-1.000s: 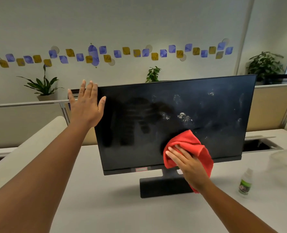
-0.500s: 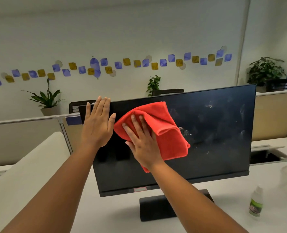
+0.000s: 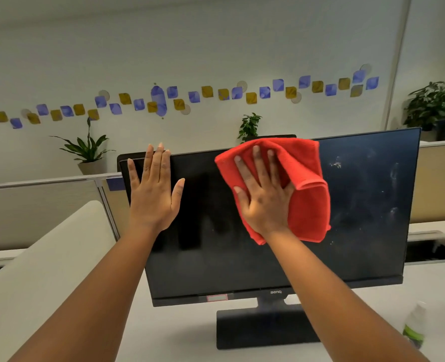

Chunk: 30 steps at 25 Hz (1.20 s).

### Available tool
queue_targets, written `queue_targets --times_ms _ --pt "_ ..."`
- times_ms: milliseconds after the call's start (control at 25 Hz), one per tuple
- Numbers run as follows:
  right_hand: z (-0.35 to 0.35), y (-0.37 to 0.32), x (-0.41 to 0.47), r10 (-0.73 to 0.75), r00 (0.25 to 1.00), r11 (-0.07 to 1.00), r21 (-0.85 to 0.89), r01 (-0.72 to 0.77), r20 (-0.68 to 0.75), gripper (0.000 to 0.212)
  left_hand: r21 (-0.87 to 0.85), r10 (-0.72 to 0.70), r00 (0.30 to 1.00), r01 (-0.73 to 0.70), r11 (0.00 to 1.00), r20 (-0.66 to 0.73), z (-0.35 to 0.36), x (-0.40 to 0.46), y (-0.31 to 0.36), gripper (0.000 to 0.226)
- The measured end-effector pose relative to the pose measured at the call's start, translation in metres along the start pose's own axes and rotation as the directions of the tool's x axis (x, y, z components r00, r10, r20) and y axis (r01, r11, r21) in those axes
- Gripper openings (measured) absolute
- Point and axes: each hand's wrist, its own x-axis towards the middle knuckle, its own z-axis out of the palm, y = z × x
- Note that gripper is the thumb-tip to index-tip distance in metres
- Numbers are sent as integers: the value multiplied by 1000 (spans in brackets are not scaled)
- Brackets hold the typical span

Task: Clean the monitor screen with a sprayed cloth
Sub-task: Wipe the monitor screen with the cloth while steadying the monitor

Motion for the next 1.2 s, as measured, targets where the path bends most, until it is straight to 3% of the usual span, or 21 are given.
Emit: queue_targets --times_ms 160,280,360,600,680,840,1080,1200 --pt "-9 46 -6 175 985 983 61 -175 3 55 28 10 1000 -10 1000 -9 -1 1 -1 64" --pt "-12 59 -2 460 886 880 157 -447 -57 64 -10 20 1000 -20 1000 -22 -3 1 0 61" --pt "-12 46 6 515 854 852 154 -501 -76 65 -47 17 1000 -18 999 -25 -5 2 -2 60" --pt "3 -19 -2 223 974 974 41 -224 31 64 -71 28 1000 -29 997 -11 -12 5 -6 59" --pt "7 -32 -16 64 996 997 49 -66 57 64 -65 18 1000 -19 998 -13 -12 6 -1 59" --pt "20 -33 -76 -282 936 945 230 232 211 61 -61 13 1000 -13 998 -4 -14 4 -1 60" --pt "6 13 -117 -309 914 933 267 240 262 52 -49 27 999 -25 998 31 -15 5 -1 61" --pt "1 31 -95 -180 963 961 245 129 199 54 -37 18 999 -17 999 33 -14 5 -1 62"
